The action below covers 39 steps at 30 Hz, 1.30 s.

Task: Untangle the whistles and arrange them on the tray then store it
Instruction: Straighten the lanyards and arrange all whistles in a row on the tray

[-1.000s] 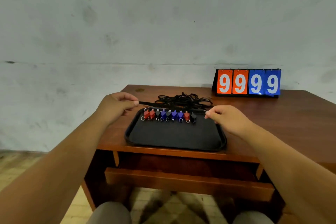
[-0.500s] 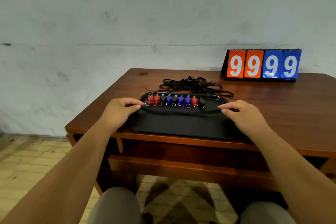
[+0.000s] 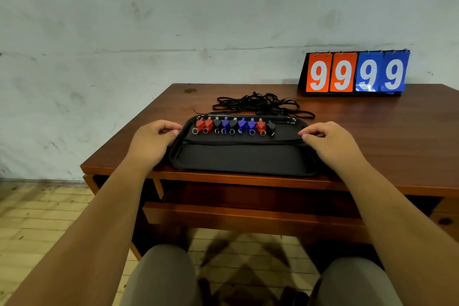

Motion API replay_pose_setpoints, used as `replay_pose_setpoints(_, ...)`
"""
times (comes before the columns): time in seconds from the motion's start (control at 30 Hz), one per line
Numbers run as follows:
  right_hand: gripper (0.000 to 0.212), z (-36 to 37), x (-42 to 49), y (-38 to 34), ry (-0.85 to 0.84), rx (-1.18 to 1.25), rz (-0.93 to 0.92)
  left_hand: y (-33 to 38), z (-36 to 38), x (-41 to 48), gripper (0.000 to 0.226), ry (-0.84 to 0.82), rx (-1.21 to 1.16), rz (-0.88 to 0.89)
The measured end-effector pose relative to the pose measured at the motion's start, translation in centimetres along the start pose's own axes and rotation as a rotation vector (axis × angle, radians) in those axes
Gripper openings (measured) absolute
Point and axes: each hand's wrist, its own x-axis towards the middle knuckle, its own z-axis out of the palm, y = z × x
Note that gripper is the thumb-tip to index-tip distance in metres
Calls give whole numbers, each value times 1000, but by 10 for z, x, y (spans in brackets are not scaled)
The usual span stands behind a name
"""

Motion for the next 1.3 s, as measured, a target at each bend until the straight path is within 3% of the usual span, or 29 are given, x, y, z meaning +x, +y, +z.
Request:
replay_pose_setpoints(0.6, 28, -5, 0, -4, 122, 93, 128, 8, 1, -5, 19, 77, 38, -58)
replay_pose_setpoints(0.77, 30, -8, 13, -3, 111, 146, 214, 32, 6, -4, 21, 147, 11, 42)
replay_pose_setpoints(0.9, 30, -13, 29, -3, 96, 164, 216, 77, 21, 8, 19, 20, 62, 179)
replay_pose_setpoints(1.3, 26, -31, 108, 7, 159, 219, 169, 157, 123, 75, 18, -337, 165, 219)
